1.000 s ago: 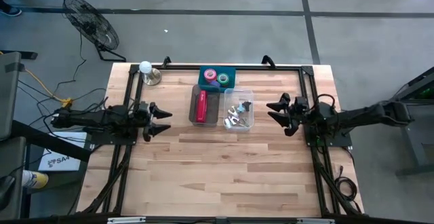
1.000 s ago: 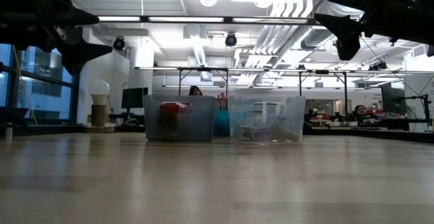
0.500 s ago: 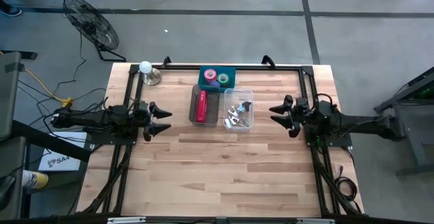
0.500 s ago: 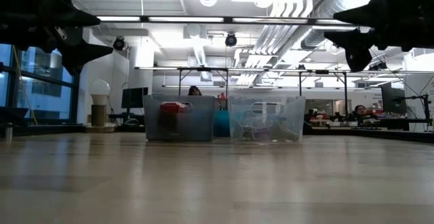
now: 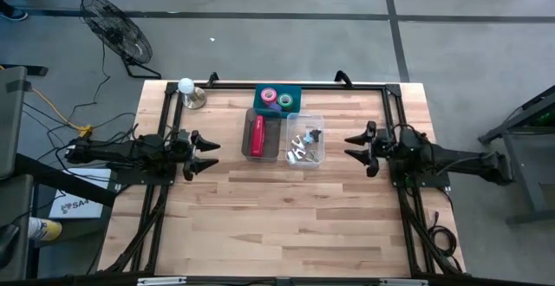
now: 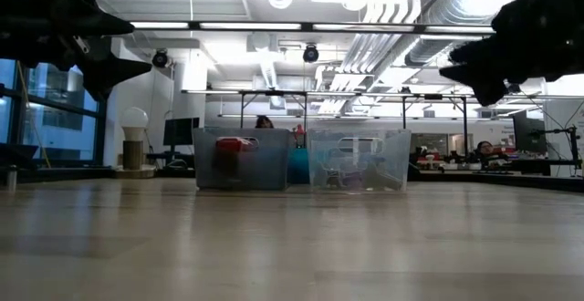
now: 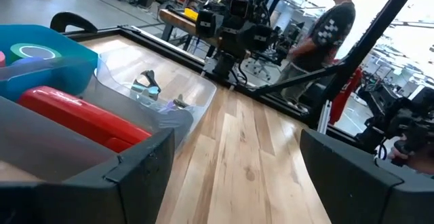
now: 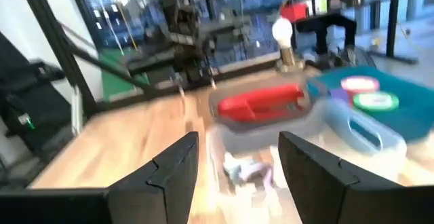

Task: Pick and place Stapler, Stapler remover, tape
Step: Return to Home Position

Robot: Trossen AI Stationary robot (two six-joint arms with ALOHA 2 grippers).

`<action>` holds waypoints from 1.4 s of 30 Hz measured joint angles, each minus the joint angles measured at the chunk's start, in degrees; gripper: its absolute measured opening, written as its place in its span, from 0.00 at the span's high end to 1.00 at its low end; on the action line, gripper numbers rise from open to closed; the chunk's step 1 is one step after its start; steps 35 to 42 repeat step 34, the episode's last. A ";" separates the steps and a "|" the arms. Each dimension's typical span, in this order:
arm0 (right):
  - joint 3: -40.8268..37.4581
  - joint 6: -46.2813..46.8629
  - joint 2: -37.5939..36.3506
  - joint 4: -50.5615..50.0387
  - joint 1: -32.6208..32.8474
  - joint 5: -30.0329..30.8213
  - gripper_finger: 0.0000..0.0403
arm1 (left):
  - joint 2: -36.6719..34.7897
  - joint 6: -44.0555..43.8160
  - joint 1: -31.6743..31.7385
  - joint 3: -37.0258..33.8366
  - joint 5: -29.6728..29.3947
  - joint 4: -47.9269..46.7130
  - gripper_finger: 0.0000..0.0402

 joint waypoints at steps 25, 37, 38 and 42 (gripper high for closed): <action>-0.02 9.20 0.04 -6.67 0.02 1.05 0.52 | 0.00 -0.02 0.00 -0.04 0.02 0.07 0.22; -0.02 9.20 0.04 -6.70 0.02 1.05 0.52 | 0.00 -0.04 0.00 -0.04 0.02 0.07 0.22; -0.02 9.20 0.04 -6.70 0.02 1.05 0.52 | 0.00 -0.04 0.00 -0.04 0.02 0.07 0.22; -0.02 9.20 0.04 -6.70 0.02 1.05 0.52 | 0.00 -0.04 0.00 -0.04 0.02 0.07 0.22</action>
